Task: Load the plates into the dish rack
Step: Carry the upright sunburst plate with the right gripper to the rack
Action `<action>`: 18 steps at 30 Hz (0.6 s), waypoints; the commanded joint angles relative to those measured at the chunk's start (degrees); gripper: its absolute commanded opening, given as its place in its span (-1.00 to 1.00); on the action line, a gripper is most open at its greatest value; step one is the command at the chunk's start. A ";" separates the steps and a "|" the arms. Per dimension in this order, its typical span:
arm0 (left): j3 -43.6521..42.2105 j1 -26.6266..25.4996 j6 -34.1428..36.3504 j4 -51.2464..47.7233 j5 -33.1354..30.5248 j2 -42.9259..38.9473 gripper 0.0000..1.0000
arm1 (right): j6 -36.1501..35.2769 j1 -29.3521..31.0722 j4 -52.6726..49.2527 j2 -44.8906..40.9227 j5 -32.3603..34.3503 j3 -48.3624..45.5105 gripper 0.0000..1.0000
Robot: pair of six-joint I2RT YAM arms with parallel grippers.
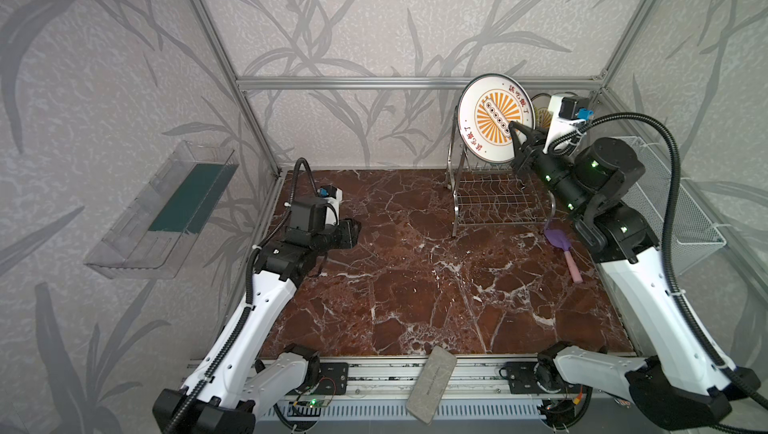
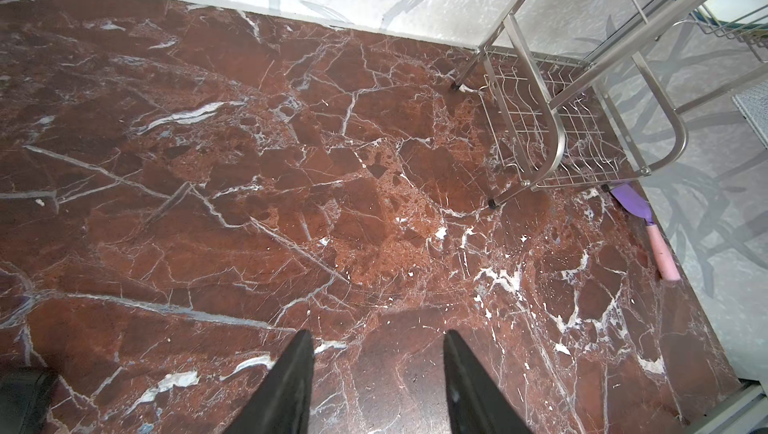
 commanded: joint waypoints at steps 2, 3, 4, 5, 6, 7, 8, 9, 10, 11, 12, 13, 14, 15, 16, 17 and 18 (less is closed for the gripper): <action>-0.88 -0.22 1.43 0.87 0.04 -1.04 -0.02 | -6.06 -0.26 7.25 2.71 8.58 2.96 -1.00; -0.96 -0.22 1.42 0.86 0.38 -0.94 -0.02 | -7.38 -0.27 8.51 3.35 9.81 3.10 -1.00; -0.96 -0.17 1.35 0.86 0.72 -0.83 -0.02 | -8.17 -0.26 9.40 3.98 10.73 3.29 -1.00; -0.95 -0.22 1.35 0.87 1.16 -0.74 -0.02 | -9.26 -0.26 10.41 4.71 11.54 3.39 -1.00; -0.97 -0.22 1.35 0.95 1.45 -0.73 -0.02 | -10.18 -0.32 11.39 5.48 12.19 3.45 -1.00; -0.97 -0.22 1.34 0.99 1.57 -0.69 -0.02 | -10.64 -0.26 12.09 6.12 12.81 3.61 -1.00; -0.97 -0.22 1.35 0.95 1.61 -0.64 -0.02 | -11.10 -0.25 12.79 6.89 13.76 3.80 -1.00; -0.92 -0.22 1.40 0.95 1.63 -0.65 -0.02 | -11.53 -0.26 13.55 7.43 14.21 3.82 -1.00; -0.96 -0.22 1.37 0.87 1.63 -0.63 -0.02 | -11.89 -0.26 14.30 8.05 15.18 3.80 -1.00; -0.94 -0.22 1.43 0.86 1.65 -0.60 -0.02 | -12.16 -0.27 15.01 8.61 16.06 3.76 -1.00; -0.96 -0.22 1.37 0.91 1.59 -0.54 -0.02 | -12.33 -0.30 15.42 9.21 16.79 3.76 -1.00; -0.97 -0.22 1.39 0.86 1.71 -0.56 -0.02 | -12.27 -0.30 15.74 9.69 17.76 3.85 -1.00; -0.97 -0.18 1.43 0.78 1.70 -0.56 -0.02 | -12.09 -0.32 15.97 10.31 18.74 3.90 -1.00; -0.94 -0.22 1.41 0.69 1.66 -0.55 -0.02 | -11.85 -0.33 16.21 10.76 19.60 3.89 -1.00; -0.88 -0.22 1.38 0.65 1.67 -0.56 -0.02 | -11.62 -0.29 16.46 11.28 20.73 3.76 -1.00; -0.87 -0.22 1.51 0.43 1.69 -0.55 -0.02 | -11.25 -0.26 16.33 11.81 22.13 3.99 -1.00; -0.88 -0.22 1.61 0.19 1.65 -0.61 -0.02 | -11.03 -0.30 16.01 12.33 23.28 4.19 -1.00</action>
